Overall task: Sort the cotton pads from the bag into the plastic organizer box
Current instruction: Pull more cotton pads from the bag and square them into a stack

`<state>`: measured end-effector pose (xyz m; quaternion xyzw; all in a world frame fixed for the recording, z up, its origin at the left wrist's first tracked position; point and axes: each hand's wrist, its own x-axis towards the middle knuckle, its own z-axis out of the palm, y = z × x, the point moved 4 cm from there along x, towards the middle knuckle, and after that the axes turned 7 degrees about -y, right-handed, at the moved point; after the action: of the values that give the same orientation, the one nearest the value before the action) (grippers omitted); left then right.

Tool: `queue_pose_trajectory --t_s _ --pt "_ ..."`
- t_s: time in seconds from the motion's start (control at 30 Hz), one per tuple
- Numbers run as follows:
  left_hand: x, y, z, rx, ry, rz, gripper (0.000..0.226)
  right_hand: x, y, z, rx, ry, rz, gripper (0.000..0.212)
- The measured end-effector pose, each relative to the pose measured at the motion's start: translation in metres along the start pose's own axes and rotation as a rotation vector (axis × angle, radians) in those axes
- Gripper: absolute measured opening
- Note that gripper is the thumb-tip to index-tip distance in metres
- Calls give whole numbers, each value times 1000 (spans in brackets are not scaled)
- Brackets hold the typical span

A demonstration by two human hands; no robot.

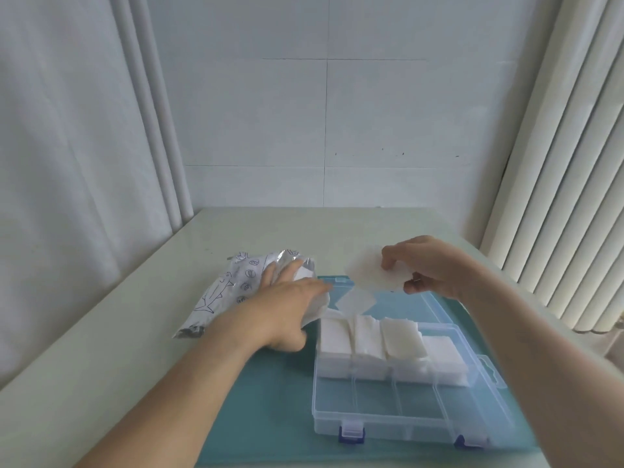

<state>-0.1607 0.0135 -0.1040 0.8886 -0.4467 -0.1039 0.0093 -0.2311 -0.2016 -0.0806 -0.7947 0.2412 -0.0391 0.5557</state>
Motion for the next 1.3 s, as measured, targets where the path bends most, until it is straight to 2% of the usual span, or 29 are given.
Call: queue_pose_trajectory --t_s 0.07,0.17,0.27,0.4,0.53,0.7,0.8,0.87,1.03,1.17,1.23,1.3 --pt "13 -2 -1 75 37 6 68 5 2 3 -60 -54 35 10" --pt "30 -11 -3 105 104 22 22 13 5 12 -129 -161 52 16" --pt "40 -16 -4 54 208 39 32 19 7 20 -135 -241 54 20" --pt "46 -26 -12 -169 344 47 22 19 5 31 -200 -339 36 9" --pt "39 -28 -31 -417 626 17 32 21 2 36 -286 -368 -4 4" --pt "50 -35 -35 -944 508 -20 43 20 -7 20 -182 -329 -88 3" --pt "56 -31 -38 -1327 423 -17 27 16 -17 -1 -28 -277 -206 7" --pt "60 -27 -39 -1485 325 7 27 13 -23 -10 53 -245 -279 7" --pt "72 -23 -34 -1413 280 61 23 16 -24 -6 73 -218 -324 12" --pt "80 -11 -24 -1511 123 106 22 27 -19 -3 122 -151 -308 17" --pt "80 -11 -24 -1472 142 136 19 31 -16 -2 115 -143 -280 18" --pt "79 -16 -25 -1382 241 123 13 32 -14 -3 112 -145 -261 10"
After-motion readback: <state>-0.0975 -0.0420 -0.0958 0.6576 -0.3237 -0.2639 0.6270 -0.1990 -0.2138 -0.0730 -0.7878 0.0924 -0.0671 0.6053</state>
